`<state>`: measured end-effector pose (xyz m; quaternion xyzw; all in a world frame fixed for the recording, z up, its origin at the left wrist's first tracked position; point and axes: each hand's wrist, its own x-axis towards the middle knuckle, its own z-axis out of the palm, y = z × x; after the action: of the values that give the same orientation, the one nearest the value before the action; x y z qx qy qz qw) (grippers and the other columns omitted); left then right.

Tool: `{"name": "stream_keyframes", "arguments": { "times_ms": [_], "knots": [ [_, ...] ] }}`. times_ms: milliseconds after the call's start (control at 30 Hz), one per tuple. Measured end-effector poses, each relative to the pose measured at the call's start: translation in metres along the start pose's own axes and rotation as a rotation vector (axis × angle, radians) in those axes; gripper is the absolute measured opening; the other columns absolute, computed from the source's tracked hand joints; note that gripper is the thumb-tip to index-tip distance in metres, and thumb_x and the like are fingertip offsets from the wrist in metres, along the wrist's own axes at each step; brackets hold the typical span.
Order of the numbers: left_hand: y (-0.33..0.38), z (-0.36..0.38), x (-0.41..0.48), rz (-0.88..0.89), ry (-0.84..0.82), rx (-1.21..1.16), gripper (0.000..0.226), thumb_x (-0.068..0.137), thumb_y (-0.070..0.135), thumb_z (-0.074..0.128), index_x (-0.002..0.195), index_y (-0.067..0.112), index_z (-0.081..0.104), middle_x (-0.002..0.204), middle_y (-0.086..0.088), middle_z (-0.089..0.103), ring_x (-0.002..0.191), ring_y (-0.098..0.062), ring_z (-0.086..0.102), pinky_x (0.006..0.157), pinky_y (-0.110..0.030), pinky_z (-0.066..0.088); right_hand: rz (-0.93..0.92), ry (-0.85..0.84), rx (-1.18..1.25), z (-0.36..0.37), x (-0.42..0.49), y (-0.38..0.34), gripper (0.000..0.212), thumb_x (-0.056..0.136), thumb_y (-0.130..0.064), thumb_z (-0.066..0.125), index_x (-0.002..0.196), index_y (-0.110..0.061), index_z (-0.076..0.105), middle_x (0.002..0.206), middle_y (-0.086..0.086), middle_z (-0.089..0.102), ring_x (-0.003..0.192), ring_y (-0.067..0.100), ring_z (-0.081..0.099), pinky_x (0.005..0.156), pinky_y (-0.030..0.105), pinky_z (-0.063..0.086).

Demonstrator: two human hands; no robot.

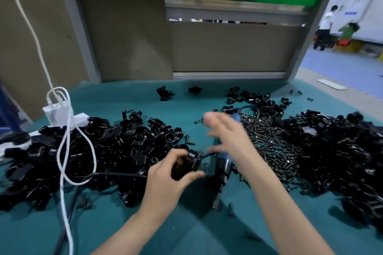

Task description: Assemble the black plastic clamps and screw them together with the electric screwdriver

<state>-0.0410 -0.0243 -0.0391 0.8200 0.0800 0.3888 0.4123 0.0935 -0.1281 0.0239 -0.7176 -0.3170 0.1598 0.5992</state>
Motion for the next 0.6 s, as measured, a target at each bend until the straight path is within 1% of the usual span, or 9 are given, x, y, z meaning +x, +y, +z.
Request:
{"name": "stream_keyframes", "arguments": {
  "times_ms": [67, 100, 200, 267, 333, 400, 433, 500, 600],
  "knots": [
    [-0.005, 0.002, 0.000, 0.012, -0.009, -0.006, 0.041, 0.074, 0.028, 0.078, 0.101, 0.047, 0.055, 0.095, 0.025, 0.067, 0.087, 0.008, 0.062, 0.077, -0.003, 0.042, -0.037, -0.259, -0.071, 0.011, -0.027, -0.004, 0.033, 0.071, -0.056, 0.072, 0.103, -0.049, 0.065, 0.107, -0.018, 0.064, 0.086, 0.004, 0.068, 0.066, 0.029, 0.059],
    [-0.007, 0.003, -0.002, 0.002, -0.043, -0.025, 0.051, 0.077, 0.017, 0.078, 0.108, 0.049, 0.054, 0.100, 0.026, 0.067, 0.092, 0.006, 0.064, 0.081, -0.006, 0.045, -0.082, -0.237, -0.162, 0.013, -0.035, 0.001, 0.026, 0.077, -0.038, 0.075, 0.102, -0.040, 0.067, 0.104, -0.015, 0.066, 0.085, 0.007, 0.068, 0.072, 0.034, 0.059],
    [-0.008, 0.011, -0.011, -0.075, -0.217, -0.195, 0.065, 0.077, 0.024, 0.075, 0.122, 0.059, 0.043, 0.110, 0.023, 0.064, 0.099, -0.003, 0.066, 0.083, -0.021, 0.055, -0.076, 0.067, -0.201, -0.013, -0.043, 0.019, 0.012, 0.081, -0.013, 0.075, 0.087, -0.020, 0.069, 0.088, -0.009, 0.068, 0.087, 0.017, 0.067, 0.086, 0.043, 0.054],
    [-0.007, 0.016, -0.014, -0.054, -0.262, -0.184, 0.065, 0.075, 0.042, 0.068, 0.126, 0.063, 0.034, 0.113, 0.026, 0.060, 0.095, -0.003, 0.066, 0.078, -0.017, 0.054, -0.092, 0.322, -0.254, -0.056, -0.041, 0.021, 0.010, 0.080, -0.018, 0.076, 0.086, -0.022, 0.068, 0.090, -0.009, 0.066, 0.086, 0.013, 0.064, 0.083, 0.028, 0.052],
    [-0.007, 0.016, -0.013, -0.051, -0.262, -0.153, 0.060, 0.075, 0.050, 0.059, 0.126, 0.066, 0.031, 0.112, 0.027, 0.059, 0.092, -0.005, 0.066, 0.074, -0.019, 0.055, -0.197, 0.654, -0.440, -0.114, -0.037, 0.018, 0.012, 0.080, -0.026, 0.075, 0.088, -0.027, 0.066, 0.090, -0.012, 0.063, 0.083, 0.007, 0.059, 0.075, 0.007, 0.039],
    [-0.010, 0.017, -0.011, -0.063, -0.245, -0.158, 0.054, 0.077, 0.049, 0.055, 0.122, 0.068, 0.032, 0.110, 0.024, 0.061, 0.088, -0.012, 0.068, 0.070, -0.025, 0.057, -0.222, 0.919, -0.694, -0.172, -0.032, 0.019, 0.017, 0.085, -0.032, 0.070, 0.098, -0.022, 0.066, 0.095, -0.004, 0.066, 0.089, 0.015, 0.058, 0.074, 0.014, 0.036],
    [-0.012, 0.018, -0.011, -0.072, -0.241, -0.167, 0.052, 0.078, 0.046, 0.054, 0.121, 0.068, 0.033, 0.108, 0.022, 0.063, 0.083, -0.015, 0.069, 0.067, -0.025, 0.058, -0.131, 0.951, -0.847, -0.197, -0.029, 0.024, 0.024, 0.087, -0.034, 0.067, 0.106, -0.018, 0.066, 0.101, 0.004, 0.068, 0.099, 0.025, 0.058, 0.079, 0.025, 0.040],
    [-0.011, 0.019, -0.012, -0.086, -0.244, -0.168, 0.051, 0.080, 0.041, 0.052, 0.120, 0.068, 0.035, 0.107, 0.019, 0.064, 0.076, -0.016, 0.069, 0.062, -0.023, 0.057, 0.193, 0.792, -1.109, -0.235, -0.029, 0.041, 0.039, 0.091, -0.036, 0.062, 0.124, -0.017, 0.060, 0.114, 0.013, 0.067, 0.125, 0.037, 0.045, 0.093, 0.042, 0.042],
    [-0.011, 0.021, -0.014, -0.068, -0.230, -0.162, 0.052, 0.082, 0.035, 0.052, 0.121, 0.066, 0.037, 0.106, 0.017, 0.064, 0.070, -0.015, 0.068, 0.060, -0.020, 0.055, 0.470, 0.540, -1.148, -0.259, -0.039, 0.057, 0.055, 0.093, -0.044, 0.057, 0.141, -0.020, 0.047, 0.143, 0.012, 0.048, 0.143, 0.036, 0.019, 0.106, 0.050, 0.034]
  ]
}}
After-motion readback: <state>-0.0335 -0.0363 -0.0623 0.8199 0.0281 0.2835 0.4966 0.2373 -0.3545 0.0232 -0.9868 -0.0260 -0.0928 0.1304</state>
